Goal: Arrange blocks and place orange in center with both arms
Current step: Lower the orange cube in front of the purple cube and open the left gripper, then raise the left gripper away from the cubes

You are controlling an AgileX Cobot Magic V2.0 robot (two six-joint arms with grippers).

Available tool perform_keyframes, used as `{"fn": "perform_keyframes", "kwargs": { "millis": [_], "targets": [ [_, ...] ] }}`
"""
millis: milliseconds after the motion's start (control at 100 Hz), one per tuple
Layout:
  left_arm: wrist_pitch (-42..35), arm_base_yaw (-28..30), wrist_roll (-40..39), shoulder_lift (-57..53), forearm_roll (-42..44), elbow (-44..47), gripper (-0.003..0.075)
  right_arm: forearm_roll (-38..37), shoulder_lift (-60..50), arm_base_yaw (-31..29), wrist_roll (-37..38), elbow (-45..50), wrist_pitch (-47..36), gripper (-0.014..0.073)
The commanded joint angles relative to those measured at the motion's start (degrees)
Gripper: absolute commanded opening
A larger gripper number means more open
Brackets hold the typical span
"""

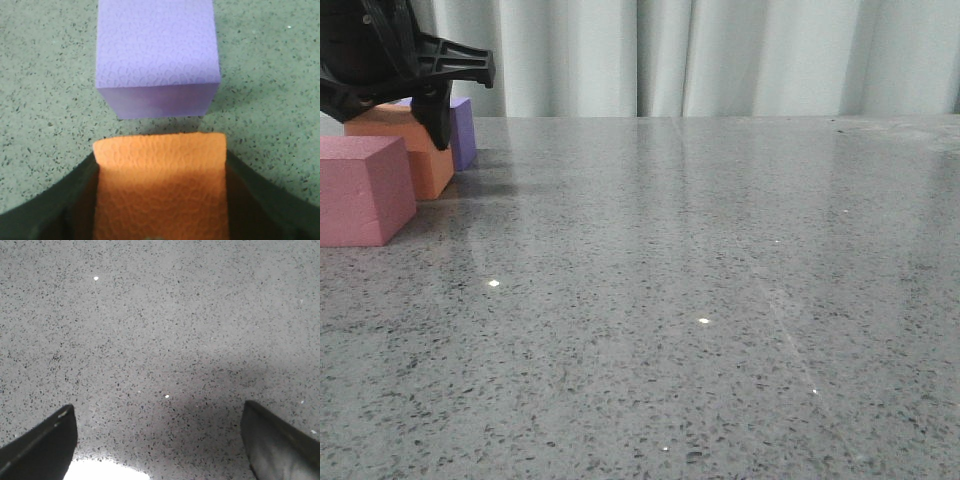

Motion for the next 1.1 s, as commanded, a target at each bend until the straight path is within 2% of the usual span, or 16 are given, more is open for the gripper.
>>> {"fn": "perform_keyframes", "kwargs": {
  "millis": [0, 90, 160, 490, 860, 1090],
  "targets": [
    [-3.42, 0.17, 0.02, -1.78, 0.96, -1.52, 0.0426, -0.23, -0.21, 0.07, -0.57, -1.31, -2.82, 0.0654],
    [-4.03, 0.17, 0.02, -1.78, 0.84, -1.52, 0.0583, -0.23, -0.21, 0.07, -0.57, -1.31, -2.82, 0.0654],
    [-3.92, 0.17, 0.02, -1.78, 0.84, -1.52, 0.0627, -0.23, -0.21, 0.07, -0.57, -1.31, -2.82, 0.0654],
    [-2.3, 0.17, 1.7, -4.91, 0.84, -1.63, 0.0624, -0.28, -0.21, 0.07, -0.57, -1.31, -2.99, 0.0654],
    [0.53, 0.17, 5.34, -16.37, -3.78, -1.63, 0.0621, -0.28, -0.21, 0.07, -0.57, -1.31, -3.04, 0.0654],
    [1.5, 0.61, 13.06, -24.41, -3.67, -1.63, 0.062, -0.28, -0.21, 0.07, -0.57, -1.31, -3.25, 0.0654]
  ]
}}
